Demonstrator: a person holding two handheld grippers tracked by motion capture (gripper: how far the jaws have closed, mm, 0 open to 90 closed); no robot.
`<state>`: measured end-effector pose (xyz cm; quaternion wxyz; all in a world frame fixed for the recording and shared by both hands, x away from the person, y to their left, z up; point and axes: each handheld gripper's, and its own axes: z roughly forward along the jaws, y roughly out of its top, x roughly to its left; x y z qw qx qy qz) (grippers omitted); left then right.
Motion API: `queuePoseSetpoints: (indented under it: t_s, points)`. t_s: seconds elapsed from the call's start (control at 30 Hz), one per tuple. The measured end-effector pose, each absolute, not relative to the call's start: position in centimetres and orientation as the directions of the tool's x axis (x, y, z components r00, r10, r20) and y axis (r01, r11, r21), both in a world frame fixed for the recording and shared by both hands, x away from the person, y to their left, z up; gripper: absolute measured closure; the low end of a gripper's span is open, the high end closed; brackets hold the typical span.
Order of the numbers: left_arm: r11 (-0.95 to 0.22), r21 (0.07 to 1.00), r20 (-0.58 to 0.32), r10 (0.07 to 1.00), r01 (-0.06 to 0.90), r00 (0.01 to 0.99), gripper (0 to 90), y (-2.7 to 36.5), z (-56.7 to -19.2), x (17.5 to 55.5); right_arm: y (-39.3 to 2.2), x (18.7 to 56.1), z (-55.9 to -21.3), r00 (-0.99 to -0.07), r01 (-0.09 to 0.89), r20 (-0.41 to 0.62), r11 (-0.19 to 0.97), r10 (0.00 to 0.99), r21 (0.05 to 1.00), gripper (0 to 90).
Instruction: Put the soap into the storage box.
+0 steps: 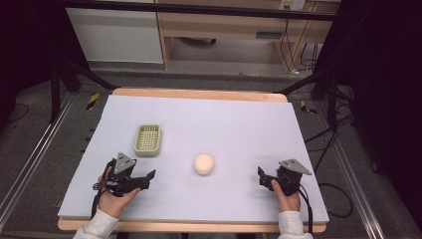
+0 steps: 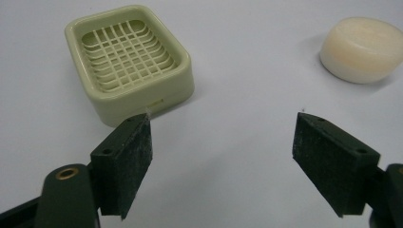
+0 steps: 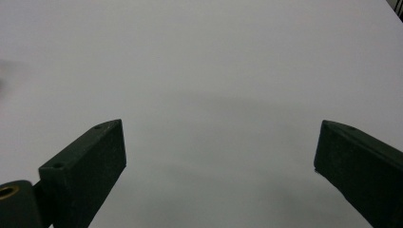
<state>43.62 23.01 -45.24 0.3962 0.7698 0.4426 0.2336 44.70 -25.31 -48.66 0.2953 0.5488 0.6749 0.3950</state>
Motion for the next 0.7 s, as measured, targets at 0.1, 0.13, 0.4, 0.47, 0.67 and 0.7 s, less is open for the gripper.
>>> queuePoseSetpoints:
  t_s: [0.1,0.13,0.4,0.47,0.67,0.7]
  points:
    - [-0.285,0.820,-0.001,0.866,0.496,0.500,20.8,22.8,-45.2,43.7,-25.3,44.7,-48.7,-0.224,0.507,0.033,0.088,0.974,0.857,3.7]
    - [-0.289,0.820,0.002,0.865,0.494,0.502,20.8,22.7,-45.1,43.8,-25.3,44.7,-48.7,-0.222,0.509,0.034,0.086,0.974,0.857,3.7]
    - [-0.308,0.819,0.012,0.852,0.484,0.523,20.4,21.6,-44.9,44.0,-25.3,44.7,-48.7,-0.221,0.508,0.033,0.087,0.975,0.857,3.7]
    - [-0.316,0.819,0.015,0.846,0.479,0.532,20.4,21.4,-44.7,44.1,-25.3,44.7,-48.7,-0.221,0.509,0.034,0.086,0.975,0.856,3.7]
    - [-0.310,0.828,0.010,0.842,0.468,0.540,20.1,20.6,-44.3,44.4,-25.3,44.7,-48.7,-0.220,0.508,0.032,0.086,0.975,0.857,3.7]
    - [-0.313,0.826,0.011,0.840,0.468,0.542,20.1,20.5,-44.1,44.4,-25.3,44.7,-48.7,-0.220,0.509,0.033,0.086,0.975,0.856,3.8]
